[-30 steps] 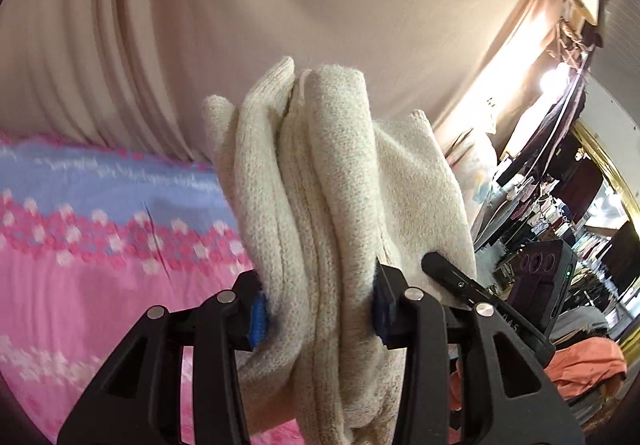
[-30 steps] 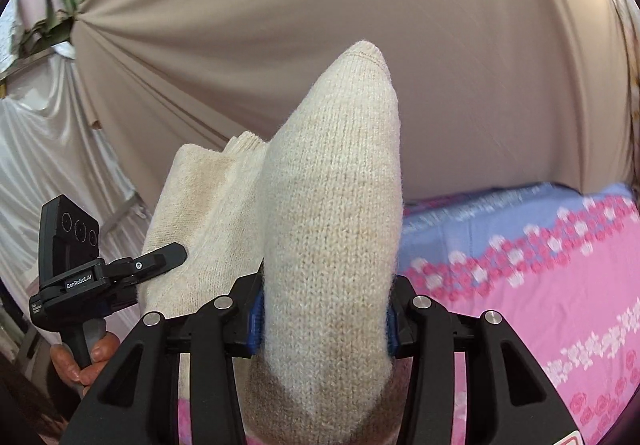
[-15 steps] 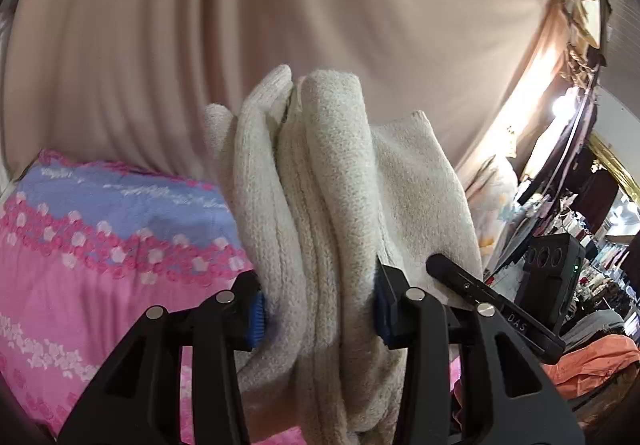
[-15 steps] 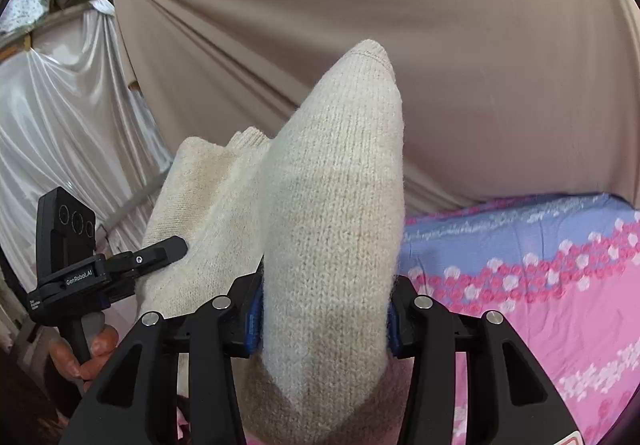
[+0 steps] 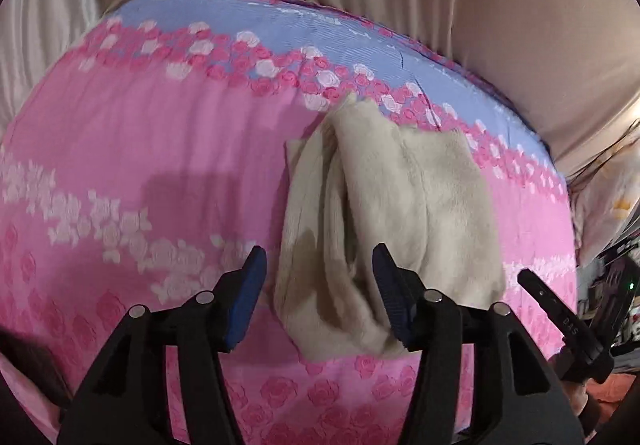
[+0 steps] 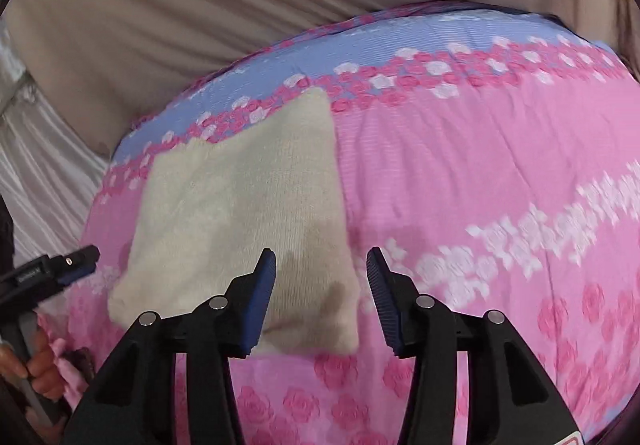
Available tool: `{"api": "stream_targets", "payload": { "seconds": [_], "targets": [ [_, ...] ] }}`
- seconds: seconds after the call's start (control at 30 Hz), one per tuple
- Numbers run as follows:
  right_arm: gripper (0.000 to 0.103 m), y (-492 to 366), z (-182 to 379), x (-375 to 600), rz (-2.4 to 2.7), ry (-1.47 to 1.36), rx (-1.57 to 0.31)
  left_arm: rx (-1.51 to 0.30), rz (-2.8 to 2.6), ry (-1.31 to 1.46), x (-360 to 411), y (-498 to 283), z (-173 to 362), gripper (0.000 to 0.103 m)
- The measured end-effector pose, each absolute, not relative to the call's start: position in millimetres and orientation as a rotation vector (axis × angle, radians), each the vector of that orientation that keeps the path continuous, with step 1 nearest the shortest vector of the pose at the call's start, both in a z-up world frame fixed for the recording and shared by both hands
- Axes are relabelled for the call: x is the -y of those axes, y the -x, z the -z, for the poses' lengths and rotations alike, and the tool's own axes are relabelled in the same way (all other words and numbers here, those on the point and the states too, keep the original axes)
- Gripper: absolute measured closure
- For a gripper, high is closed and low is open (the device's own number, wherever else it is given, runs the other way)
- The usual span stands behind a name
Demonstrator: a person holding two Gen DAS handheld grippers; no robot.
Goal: Fold small clothes
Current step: 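Press the folded bundle down with both grippers and release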
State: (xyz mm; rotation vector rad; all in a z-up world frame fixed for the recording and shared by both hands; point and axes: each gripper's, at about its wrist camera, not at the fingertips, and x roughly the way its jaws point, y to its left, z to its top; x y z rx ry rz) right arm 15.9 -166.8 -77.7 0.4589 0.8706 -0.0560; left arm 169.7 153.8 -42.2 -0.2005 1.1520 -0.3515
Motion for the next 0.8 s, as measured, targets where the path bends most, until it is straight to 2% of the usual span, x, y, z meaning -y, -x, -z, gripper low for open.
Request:
{"api": "stream_targets", "payload": {
  "seconds": [0.03, 0.1, 0.2, 0.33, 0.47, 0.57, 0.73, 0.8],
  "targets": [
    [0.072, -12, 72, 167, 0.045, -0.457, -0.863, -1.145, 0.361, 0.218, -155, -166, 40, 0.049],
    [0.086, -13, 61, 160, 0.015, -0.427, -0.861, -1.128, 0.386, 0.212, -148, -163, 33, 0.049],
    [0.095, -29, 43, 137, -0.038, -0.353, -0.848, -1.117, 0.446, 0.189, -125, -162, 20, 0.048],
    [0.096, -48, 43, 117, -0.088, -0.303, -0.888, -1.091, 0.512, 0.114, -89, -154, 17, 0.045],
    [0.095, -61, 85, 110, -0.111, -0.277, -1.031, -1.173, 0.471, 0.021, -66, -155, 55, 0.044],
    [0.100, -65, 111, 111, -0.124, -0.275, -1.073, -1.270, 0.403, -0.001, -66, -158, 89, 0.043],
    [0.096, -55, 75, 107, -0.119, -0.221, -1.013, -1.268, 0.383, 0.021, -70, -157, 88, 0.043],
    [0.094, -58, 86, 107, -0.111, -0.194, -1.059, -1.272, 0.374, 0.016, -69, -158, 89, 0.043]
  ]
}}
